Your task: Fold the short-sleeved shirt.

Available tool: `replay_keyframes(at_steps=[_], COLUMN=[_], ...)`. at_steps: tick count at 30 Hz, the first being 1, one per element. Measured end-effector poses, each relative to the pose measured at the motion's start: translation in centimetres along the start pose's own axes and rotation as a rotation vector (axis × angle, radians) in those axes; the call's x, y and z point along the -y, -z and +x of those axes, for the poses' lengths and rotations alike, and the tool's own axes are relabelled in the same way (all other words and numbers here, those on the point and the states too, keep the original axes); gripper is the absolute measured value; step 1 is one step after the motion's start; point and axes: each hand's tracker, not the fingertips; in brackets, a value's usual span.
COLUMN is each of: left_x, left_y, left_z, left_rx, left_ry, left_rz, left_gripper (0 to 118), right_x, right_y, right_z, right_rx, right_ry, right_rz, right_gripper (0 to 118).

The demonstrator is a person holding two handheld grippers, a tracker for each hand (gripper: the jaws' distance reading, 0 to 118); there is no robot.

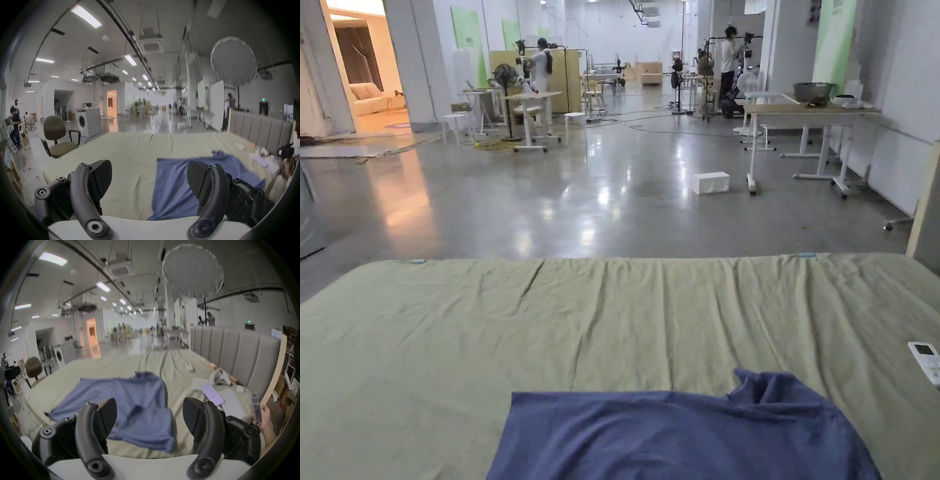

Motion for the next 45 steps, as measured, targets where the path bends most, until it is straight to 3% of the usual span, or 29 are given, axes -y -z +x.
replay_keyframes(at_steps=[3,5,6,8,10,26,28,31,32,35,36,41,45], left_x=[-1.0,-1.4,-1.6,-1.7,-1.4,-1.1,-0.7,1.2,2.2,6.4,8.0,15.1,18.9], left_y=[-0.8,-1.4,-1.6,-1.7,-2.0,-1.3,-0.4,1.3,2.0,4.2,5.2,9.0,12.2], left_z=[2.2,3.2,3.6,4.1,4.2,4.1,2.4,-0.3,-1.1,-3.7,-4.2,-4.9,-5.5], left_rx=[-0.017,0.014,0.027,0.017,0.051,0.114,0.135,0.132,0.152,0.220,0.232,0.275,0.309], left_ry=[0.015,0.064,0.084,0.091,0.103,0.102,-0.041,-0.069,-0.069,-0.090,-0.068,0.066,0.032], left_rz=[0.012,0.020,0.018,-0.003,0.001,-0.020,-0.061,-0.135,-0.182,-0.265,-0.324,-0.417,-0.584], left_gripper=[89,63,39,16,0,0,0,0,6,74,85,84,84], right_x=[-1.5,-2.0,-2.1,-2.4,-2.0,-1.9,-1.6,-0.8,-0.5,1.0,1.3,2.1,2.3], right_y=[-1.2,-1.6,-1.6,-1.9,-1.7,-1.7,-1.4,-1.0,-0.7,0.6,1.0,1.7,1.6], right_z=[-2.3,-3.3,-3.8,-4.6,-4.7,-4.4,-4.4,-4.3,-4.2,-3.9,-4.0,-4.7,-5.0], right_rx=[-0.025,-0.049,-0.045,-0.051,-0.058,-0.059,-0.059,-0.074,-0.081,-0.137,-0.155,-0.159,-0.163], right_ry=[0.010,-0.014,-0.018,-0.043,-0.022,-0.034,-0.035,-0.009,0.010,0.086,0.092,0.096,0.082], right_rz=[0.080,0.085,0.084,0.110,0.088,0.070,0.055,0.017,0.001,-0.101,-0.126,-0.177,-0.202], right_gripper=[85,73,52,16,0,0,0,0,0,0,0,0,0])
